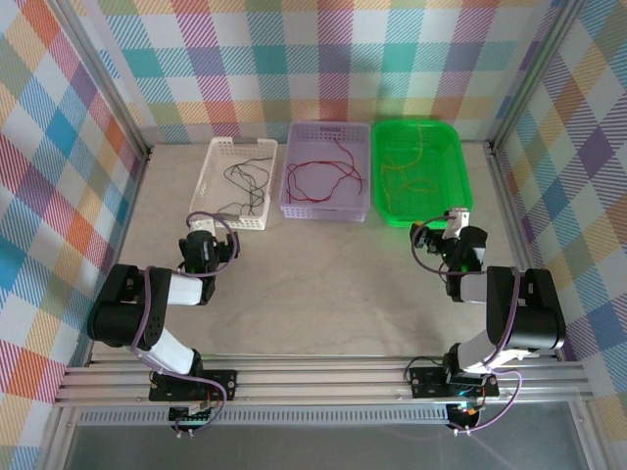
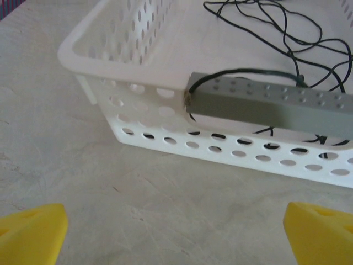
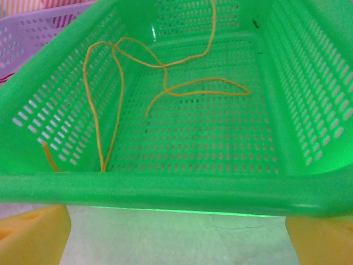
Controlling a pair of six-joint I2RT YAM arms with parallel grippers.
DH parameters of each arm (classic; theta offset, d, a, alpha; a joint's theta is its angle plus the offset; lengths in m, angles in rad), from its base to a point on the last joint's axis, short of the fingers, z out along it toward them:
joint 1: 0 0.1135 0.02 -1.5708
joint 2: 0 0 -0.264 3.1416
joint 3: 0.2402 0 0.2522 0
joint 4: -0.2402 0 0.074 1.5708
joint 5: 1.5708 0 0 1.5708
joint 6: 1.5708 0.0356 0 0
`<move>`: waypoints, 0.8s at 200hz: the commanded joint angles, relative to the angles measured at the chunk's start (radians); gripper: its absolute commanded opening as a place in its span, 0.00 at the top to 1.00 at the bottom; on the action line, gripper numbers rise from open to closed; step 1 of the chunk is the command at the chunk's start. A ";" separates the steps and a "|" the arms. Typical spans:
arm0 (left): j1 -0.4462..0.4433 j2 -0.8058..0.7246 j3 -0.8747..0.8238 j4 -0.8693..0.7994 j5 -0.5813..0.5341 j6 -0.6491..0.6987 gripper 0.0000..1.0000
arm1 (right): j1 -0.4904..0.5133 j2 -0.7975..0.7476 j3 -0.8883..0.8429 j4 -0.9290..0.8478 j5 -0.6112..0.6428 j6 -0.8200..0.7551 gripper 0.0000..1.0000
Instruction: Untangle the cables
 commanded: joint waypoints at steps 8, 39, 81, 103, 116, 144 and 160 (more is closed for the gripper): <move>-0.002 -0.010 0.009 0.041 0.007 0.002 0.00 | 0.044 0.001 -0.045 0.089 0.016 -0.052 0.00; -0.001 -0.009 0.010 0.041 0.009 0.002 0.00 | 0.032 0.005 -0.033 0.073 -0.019 -0.051 0.00; 0.001 -0.008 0.011 0.039 0.011 0.001 0.00 | 0.008 0.016 0.044 -0.063 -0.058 -0.037 0.00; 0.003 -0.009 0.012 0.037 0.017 0.001 0.00 | 0.005 0.012 0.031 -0.046 -0.026 -0.013 0.00; 0.004 -0.009 0.012 0.037 0.018 0.001 0.00 | -0.006 0.011 0.013 -0.009 -0.006 0.007 0.00; 0.014 -0.009 0.015 0.031 0.038 -0.003 0.00 | 0.009 0.006 0.028 -0.043 0.021 -0.005 0.00; 0.015 -0.007 0.015 0.031 0.040 -0.005 0.00 | 0.021 0.006 0.036 -0.058 0.035 -0.015 0.00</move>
